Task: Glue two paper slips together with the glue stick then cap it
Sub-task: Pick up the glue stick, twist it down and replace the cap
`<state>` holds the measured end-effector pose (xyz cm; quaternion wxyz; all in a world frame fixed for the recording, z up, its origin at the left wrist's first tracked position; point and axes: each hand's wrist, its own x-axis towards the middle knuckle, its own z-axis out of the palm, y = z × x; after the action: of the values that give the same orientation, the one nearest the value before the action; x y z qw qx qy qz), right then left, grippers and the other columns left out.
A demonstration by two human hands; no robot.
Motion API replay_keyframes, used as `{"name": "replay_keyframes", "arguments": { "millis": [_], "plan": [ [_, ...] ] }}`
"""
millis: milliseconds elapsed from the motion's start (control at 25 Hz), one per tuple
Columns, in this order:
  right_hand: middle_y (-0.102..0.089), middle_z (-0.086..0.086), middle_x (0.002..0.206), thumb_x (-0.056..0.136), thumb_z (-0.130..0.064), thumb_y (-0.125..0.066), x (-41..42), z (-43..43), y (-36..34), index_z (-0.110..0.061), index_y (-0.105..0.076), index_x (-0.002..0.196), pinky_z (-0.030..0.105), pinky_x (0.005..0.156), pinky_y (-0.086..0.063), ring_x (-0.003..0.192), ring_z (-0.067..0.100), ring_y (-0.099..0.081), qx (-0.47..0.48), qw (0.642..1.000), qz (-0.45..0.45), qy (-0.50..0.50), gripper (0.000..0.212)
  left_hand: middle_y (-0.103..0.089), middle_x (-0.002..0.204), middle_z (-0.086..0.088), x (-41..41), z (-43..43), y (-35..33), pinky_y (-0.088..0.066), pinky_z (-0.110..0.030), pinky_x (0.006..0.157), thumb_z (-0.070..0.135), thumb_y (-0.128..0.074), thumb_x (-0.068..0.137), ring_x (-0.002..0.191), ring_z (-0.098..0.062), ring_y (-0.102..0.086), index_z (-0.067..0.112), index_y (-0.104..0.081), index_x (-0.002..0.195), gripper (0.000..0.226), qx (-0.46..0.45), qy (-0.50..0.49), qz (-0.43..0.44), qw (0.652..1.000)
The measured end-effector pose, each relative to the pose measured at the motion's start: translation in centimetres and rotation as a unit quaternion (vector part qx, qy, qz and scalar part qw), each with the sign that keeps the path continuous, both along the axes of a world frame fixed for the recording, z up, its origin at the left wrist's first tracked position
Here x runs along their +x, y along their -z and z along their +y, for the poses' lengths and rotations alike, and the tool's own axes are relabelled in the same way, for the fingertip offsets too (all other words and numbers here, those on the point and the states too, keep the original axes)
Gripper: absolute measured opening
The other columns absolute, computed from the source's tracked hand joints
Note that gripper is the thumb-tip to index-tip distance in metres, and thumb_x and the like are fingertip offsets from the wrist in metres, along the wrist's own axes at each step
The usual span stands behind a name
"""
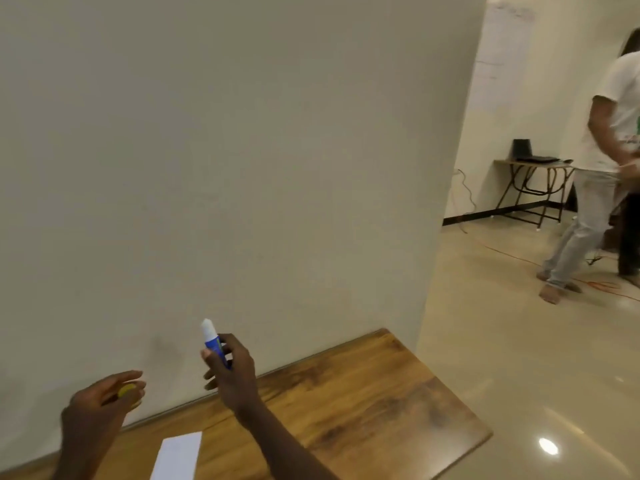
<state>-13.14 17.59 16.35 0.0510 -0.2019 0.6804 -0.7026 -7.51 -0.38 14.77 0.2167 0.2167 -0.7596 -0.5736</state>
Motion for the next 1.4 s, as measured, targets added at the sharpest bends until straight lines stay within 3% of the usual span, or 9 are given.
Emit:
{"name": "replay_keyframes", "arguments": {
  "millis": [80, 360, 680, 800, 1000, 1120, 1200, 1240, 1400],
  "plan": [
    [-0.048, -0.006, 0.080, 0.089, -0.021, -0.052, 1.4, -0.6, -0.7, -0.005, -0.047, 0.113, 0.021, 0.052, -0.044, 0.057, 0.009, -0.051, -0.009, 1.000, 0.001, -0.012, 0.030, -0.068, 0.098, -0.024, 1.7, 1.4, -1.9, -0.057, -0.033, 0.077, -0.004, -0.061, 0.077, 0.087, -0.039, -0.064, -0.002, -0.063, 0.100, 0.023, -0.022, -0.019, 0.047, 0.998],
    [-0.049, -0.005, 0.086, 0.095, -0.014, -0.037, 4.0, -2.4, -1.3, -0.013, -0.038, 0.131, 0.016, 0.062, -0.048, 0.071, 0.008, -0.051, -0.014, 0.999, -0.015, -0.050, 0.036, -0.068, 0.102, -0.016, 4.5, 4.5, -5.2, -0.049, -0.046, 0.093, 0.007, -0.064, 0.078, 0.093, -0.034, -0.063, 0.002, -0.064, 0.103, 0.025, -0.059, 0.021, 0.058, 0.996],
    [-0.054, 0.005, 0.104, 0.091, -0.003, -0.044, 3.9, -2.3, -2.4, -0.015, -0.040, 0.129, 0.020, 0.075, -0.054, 0.085, 0.014, -0.057, -0.109, 0.988, -0.083, -0.077, 0.040, -0.065, 0.103, -0.012, 3.3, 6.5, -6.4, -0.047, -0.035, 0.082, 0.008, -0.045, 0.090, 0.088, -0.028, -0.061, 0.006, -0.060, 0.110, 0.025, -0.055, 0.018, 0.075, 0.995],
    [-0.056, 0.016, 0.109, 0.084, 0.002, -0.054, 3.7, -2.0, -2.9, -0.014, -0.043, 0.113, 0.027, 0.081, -0.053, 0.087, 0.021, -0.060, -0.162, 0.980, -0.093, -0.073, 0.034, -0.065, 0.097, -0.012, 2.6, 7.2, -7.0, -0.045, -0.033, 0.078, 0.014, -0.048, 0.090, 0.085, -0.026, -0.059, 0.004, -0.060, 0.109, 0.025, -0.049, 0.020, 0.093, 0.994],
    [-0.059, 0.016, 0.107, 0.081, -0.002, -0.059, 3.8, -2.1, -3.0, -0.009, -0.051, 0.101, 0.035, 0.086, -0.053, 0.095, 0.028, -0.059, -0.195, 0.973, -0.099, -0.067, 0.023, -0.063, 0.082, -0.012, 2.0, 7.8, -8.5, -0.044, -0.025, 0.064, 0.020, -0.059, 0.083, 0.072, -0.023, -0.056, 0.003, -0.063, 0.099, 0.024, -0.059, 0.007, 0.095, 0.994],
    [-0.066, 0.010, 0.089, 0.088, -0.025, -0.052, 4.1, -1.5, -3.3, -0.011, -0.060, 0.096, 0.026, 0.072, -0.057, 0.079, 0.020, -0.064, -0.215, 0.951, -0.188, -0.117, 0.017, -0.063, 0.079, -0.014, 2.1, 7.7, -9.6, -0.043, -0.028, 0.065, 0.020, -0.058, 0.084, 0.069, -0.023, -0.052, 0.002, -0.064, 0.092, 0.021, -0.056, 0.012, 0.104, 0.993],
    [-0.067, 0.005, 0.066, 0.089, -0.050, -0.035, 4.1, -1.2, -3.7, -0.006, -0.065, 0.087, 0.021, 0.055, -0.054, 0.057, 0.013, -0.061, -0.187, 0.930, -0.282, -0.143, 0.052, -0.061, 0.076, -0.016, 2.2, 7.3, -10.1, -0.040, -0.034, 0.067, 0.020, -0.056, 0.085, 0.068, -0.023, -0.047, 0.003, -0.065, 0.087, 0.019, -0.053, 0.025, 0.102, 0.993],
    [-0.064, 0.003, 0.056, 0.088, -0.054, -0.033, 4.1, -1.2, -4.0, -0.005, -0.066, 0.081, 0.019, 0.049, -0.050, 0.048, 0.010, -0.056, -0.177, 0.922, -0.314, -0.144, 0.059, -0.060, 0.075, -0.016, 2.3, 7.1, -10.3, -0.038, -0.035, 0.068, 0.020, -0.055, 0.086, 0.067, -0.023, -0.045, 0.003, -0.065, 0.086, 0.019, -0.051, 0.031, 0.102, 0.993],
    [-0.061, 0.000, 0.047, 0.089, -0.034, -0.049, 4.8, -2.1, -4.9, -0.002, -0.060, 0.085, 0.013, 0.040, -0.047, 0.038, 0.007, -0.051, -0.268, 0.879, -0.370, -0.137, 0.034, -0.061, 0.078, -0.013, 2.1, 7.0, -11.1, -0.041, -0.028, 0.064, 0.016, -0.053, 0.087, 0.067, -0.019, -0.051, 0.001, -0.065, 0.089, 0.020, -0.044, 0.057, 0.111, 0.991]
  ]
}}
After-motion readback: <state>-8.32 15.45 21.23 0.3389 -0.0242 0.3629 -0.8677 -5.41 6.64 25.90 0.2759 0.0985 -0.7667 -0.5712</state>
